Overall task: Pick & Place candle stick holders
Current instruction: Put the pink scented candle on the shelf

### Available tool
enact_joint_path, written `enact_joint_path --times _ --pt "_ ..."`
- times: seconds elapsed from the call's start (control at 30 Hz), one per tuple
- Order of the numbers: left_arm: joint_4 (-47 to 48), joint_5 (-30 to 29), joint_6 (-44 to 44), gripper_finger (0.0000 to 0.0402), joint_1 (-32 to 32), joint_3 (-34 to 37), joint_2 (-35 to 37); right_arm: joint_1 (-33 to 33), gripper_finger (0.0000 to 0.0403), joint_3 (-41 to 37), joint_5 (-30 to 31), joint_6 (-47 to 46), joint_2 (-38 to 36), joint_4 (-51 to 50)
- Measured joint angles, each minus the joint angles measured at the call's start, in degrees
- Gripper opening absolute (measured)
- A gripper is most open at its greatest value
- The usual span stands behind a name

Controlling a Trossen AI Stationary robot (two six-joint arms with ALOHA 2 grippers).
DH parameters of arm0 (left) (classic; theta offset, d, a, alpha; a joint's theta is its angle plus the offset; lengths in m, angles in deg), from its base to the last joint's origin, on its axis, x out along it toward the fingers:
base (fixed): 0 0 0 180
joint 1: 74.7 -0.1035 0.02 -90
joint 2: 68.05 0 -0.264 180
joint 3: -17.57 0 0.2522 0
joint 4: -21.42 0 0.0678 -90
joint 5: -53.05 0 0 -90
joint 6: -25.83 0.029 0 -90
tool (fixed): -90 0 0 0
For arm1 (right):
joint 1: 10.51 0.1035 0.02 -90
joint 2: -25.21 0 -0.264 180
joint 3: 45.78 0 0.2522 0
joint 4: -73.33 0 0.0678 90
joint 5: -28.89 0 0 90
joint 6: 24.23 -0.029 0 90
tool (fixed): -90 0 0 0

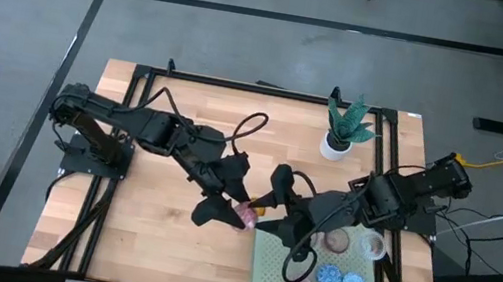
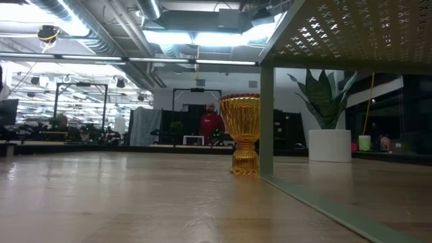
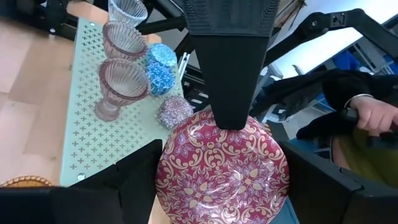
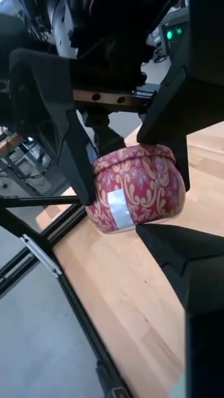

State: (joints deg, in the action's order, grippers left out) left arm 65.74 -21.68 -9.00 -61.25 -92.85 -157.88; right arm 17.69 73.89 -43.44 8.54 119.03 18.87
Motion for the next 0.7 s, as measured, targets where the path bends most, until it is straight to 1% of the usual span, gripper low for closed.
enact_joint_path --times 0.1,0.27,0.33,0.57,0.63,0.7 --pt "-0.21 -0.19 0.0 0.0283 -0.06 0.0 -0.03 0.0 0.0223 0.0 -0.25 -0.17 -0.06 -0.85" --pt "-1.86 0.13 0.01 0.0283 0.05 0.07 -0.12 -0.83 0.0223 0.04 -3.64 -0.3 0.09 0.06" --pt "-1.6 0.22 0.0 0.0283 0.01 0.07 -0.12 -1.01 0.0221 0.04 -3.85 -0.32 0.13 0.12" --pt "-2.88 0.56 0.33 0.0283 0.03 0.11 -0.12 -1.07 0.0174 -0.06 -5.29 0.04 0.02 0.68" --pt "-2.99 0.64 0.45 0.0283 0.05 0.11 -0.12 -1.11 0.017 -0.24 -5.49 0.03 0.0 1.28" --pt "-2.99 0.68 0.68 0.0283 0.05 0.13 -0.12 -1.11 0.0174 -0.28 -5.51 -0.24 0.02 1.28"
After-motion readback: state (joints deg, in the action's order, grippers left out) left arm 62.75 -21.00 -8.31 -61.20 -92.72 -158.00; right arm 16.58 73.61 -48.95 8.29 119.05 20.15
